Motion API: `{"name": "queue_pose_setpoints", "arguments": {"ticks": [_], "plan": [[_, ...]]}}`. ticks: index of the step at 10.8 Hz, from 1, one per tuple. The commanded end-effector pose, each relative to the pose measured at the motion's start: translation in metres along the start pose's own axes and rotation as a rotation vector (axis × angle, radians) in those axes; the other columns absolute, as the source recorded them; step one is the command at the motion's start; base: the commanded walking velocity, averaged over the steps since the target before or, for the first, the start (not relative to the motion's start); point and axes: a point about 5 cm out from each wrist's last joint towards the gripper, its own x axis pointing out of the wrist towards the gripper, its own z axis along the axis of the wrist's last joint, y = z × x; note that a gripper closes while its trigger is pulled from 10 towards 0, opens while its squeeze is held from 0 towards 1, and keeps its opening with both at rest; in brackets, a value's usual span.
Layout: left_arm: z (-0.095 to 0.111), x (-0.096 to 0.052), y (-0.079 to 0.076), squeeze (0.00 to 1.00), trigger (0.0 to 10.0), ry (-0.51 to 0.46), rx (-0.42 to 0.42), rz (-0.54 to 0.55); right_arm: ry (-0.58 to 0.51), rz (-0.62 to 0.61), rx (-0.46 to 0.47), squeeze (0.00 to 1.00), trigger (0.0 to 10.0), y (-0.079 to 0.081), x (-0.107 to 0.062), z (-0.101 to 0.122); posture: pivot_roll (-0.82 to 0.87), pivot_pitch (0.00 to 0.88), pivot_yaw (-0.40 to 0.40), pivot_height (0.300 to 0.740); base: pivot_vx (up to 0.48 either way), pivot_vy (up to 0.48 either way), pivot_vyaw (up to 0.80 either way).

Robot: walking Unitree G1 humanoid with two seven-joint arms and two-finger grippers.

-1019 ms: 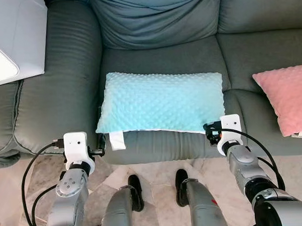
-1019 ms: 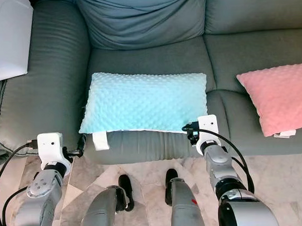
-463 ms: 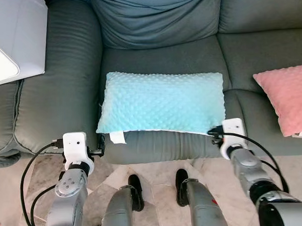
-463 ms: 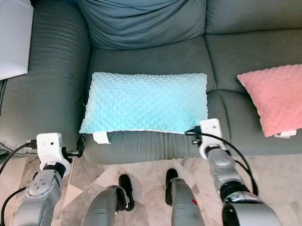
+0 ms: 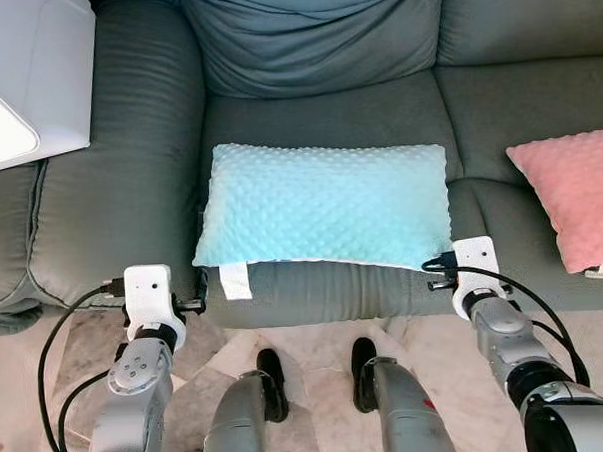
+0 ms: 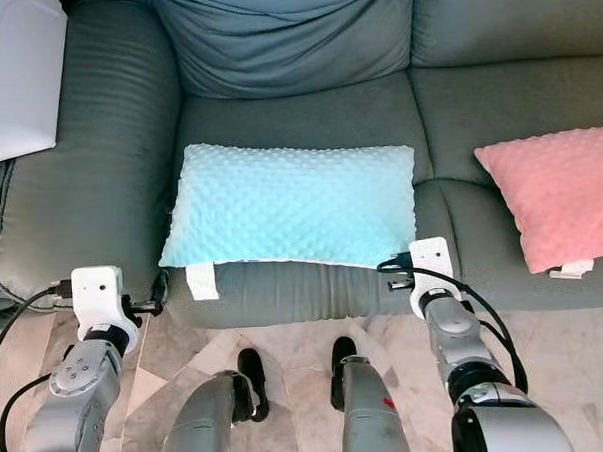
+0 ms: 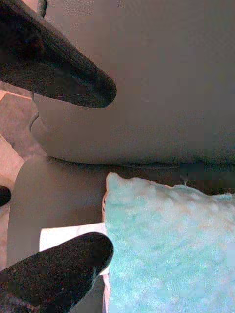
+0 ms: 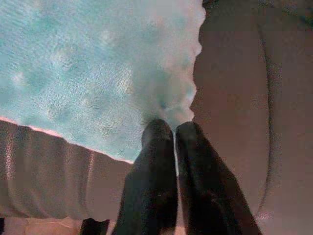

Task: Move the pillow to the sofa

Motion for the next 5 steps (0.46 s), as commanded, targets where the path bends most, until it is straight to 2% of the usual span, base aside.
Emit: {"name": "queue_pose_setpoints", "arguments": {"ticks": [1,2,3,5], "plan": [[-0.010,-0.007,0.010,0.00,10.0,0.042,0.018,0.034,0.078,0.007,-0.001,0.00,0.0,0.003,-0.006,-0.020,0.03,0.479,0.114,0.740,0.000,0.000,0.00],[-0.010,-0.006,0.010,0.00,10.0,0.042,0.019,0.034,0.078,0.007,-0.010,0.00,0.0,0.003,-0.006,-0.020,0.03,0.476,0.115,0.740,0.000,0.000,0.00],[-0.009,-0.006,0.009,0.00,10.0,0.039,0.021,0.034,0.098,-0.026,-0.086,0.00,0.0,-0.002,-0.007,-0.023,0.03,0.474,0.115,0.740,0.000,0.000,0.00],[-0.008,-0.005,0.011,0.00,10.0,0.036,0.023,0.037,0.117,-0.080,-0.116,0.00,0.0,-0.013,-0.010,-0.027,0.03,0.472,0.115,0.740,0.000,0.000,0.00]]}}
